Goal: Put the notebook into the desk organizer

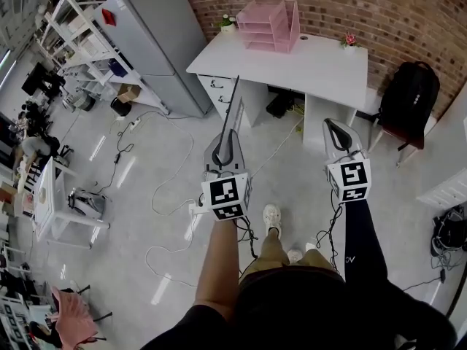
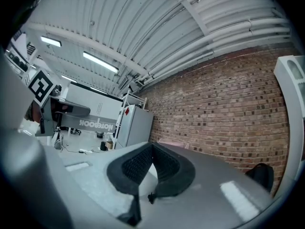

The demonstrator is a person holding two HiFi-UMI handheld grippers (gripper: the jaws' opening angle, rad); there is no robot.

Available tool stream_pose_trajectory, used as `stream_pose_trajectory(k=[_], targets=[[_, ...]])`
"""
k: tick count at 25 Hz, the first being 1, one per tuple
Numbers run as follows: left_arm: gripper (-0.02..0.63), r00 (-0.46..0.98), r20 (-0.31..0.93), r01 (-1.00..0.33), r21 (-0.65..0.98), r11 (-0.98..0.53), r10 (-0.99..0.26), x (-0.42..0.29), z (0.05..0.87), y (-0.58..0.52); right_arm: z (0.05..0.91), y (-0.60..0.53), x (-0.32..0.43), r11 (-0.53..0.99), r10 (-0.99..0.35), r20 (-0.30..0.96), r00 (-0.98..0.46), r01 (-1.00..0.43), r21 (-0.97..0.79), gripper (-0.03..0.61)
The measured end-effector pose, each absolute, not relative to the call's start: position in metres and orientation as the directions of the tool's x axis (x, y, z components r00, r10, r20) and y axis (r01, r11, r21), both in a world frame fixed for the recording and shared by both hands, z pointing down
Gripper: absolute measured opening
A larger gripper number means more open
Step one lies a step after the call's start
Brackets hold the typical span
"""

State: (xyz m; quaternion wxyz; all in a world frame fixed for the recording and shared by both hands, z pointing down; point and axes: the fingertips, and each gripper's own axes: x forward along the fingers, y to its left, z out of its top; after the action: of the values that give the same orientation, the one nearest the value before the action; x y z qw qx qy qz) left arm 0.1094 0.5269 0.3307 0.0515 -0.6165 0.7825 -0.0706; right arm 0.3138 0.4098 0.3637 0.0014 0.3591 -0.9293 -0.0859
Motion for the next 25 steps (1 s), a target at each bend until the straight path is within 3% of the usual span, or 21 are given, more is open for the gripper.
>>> stream_pose_trajectory(k=[25], targets=[[0.014, -0.142, -0.018, -0.976, -0.166, 0.143, -0.99, -0.04, 0.314, 0.334, 0.352, 0.227, 0.191, 0.654, -0.741, -0.054, -0.669, -0.738, 0.164, 0.0]])
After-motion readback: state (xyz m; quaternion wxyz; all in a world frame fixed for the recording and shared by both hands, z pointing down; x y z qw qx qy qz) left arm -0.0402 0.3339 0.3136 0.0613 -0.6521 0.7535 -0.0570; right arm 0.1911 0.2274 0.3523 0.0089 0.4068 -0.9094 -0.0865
